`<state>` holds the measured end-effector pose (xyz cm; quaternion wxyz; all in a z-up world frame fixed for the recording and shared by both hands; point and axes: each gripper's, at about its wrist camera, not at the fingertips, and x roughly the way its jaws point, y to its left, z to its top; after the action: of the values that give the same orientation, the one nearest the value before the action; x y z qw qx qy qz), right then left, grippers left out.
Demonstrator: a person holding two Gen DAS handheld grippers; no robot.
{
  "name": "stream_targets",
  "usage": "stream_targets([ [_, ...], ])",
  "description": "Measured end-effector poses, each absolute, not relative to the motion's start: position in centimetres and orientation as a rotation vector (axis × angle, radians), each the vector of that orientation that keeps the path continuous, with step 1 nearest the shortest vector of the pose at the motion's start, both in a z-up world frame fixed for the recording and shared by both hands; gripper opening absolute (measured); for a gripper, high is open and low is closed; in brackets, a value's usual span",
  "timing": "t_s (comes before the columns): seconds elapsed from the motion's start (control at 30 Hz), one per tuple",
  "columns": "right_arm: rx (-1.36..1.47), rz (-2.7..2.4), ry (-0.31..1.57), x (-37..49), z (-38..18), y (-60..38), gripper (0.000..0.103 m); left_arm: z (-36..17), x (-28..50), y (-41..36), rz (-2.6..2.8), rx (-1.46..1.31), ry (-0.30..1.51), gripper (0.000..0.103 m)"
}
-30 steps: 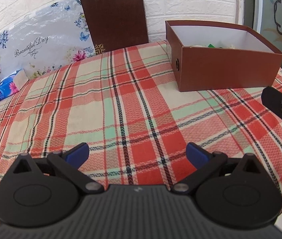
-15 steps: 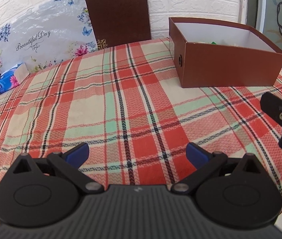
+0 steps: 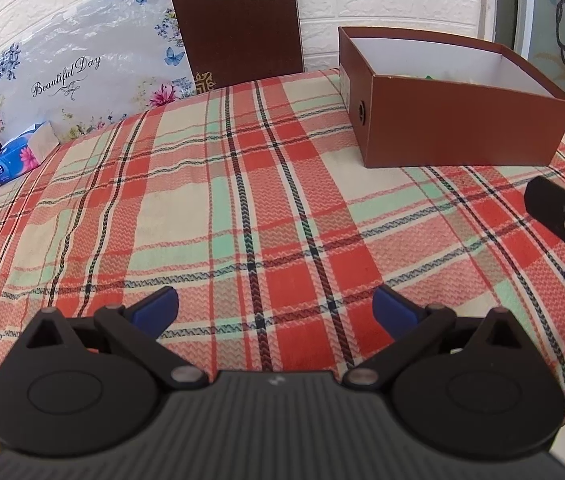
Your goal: Organize objects
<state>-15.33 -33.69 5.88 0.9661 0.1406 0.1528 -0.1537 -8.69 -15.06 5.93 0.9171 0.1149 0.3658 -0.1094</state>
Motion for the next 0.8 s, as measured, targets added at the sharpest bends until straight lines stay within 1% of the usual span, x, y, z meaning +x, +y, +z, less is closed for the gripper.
stream_targets([
  [0.8, 0.283, -0.308, 0.316, -15.39, 5.77, -33.51, 0.102, 5.58, -8.89, -15.03, -0.227, 0.232, 0.769, 0.103],
])
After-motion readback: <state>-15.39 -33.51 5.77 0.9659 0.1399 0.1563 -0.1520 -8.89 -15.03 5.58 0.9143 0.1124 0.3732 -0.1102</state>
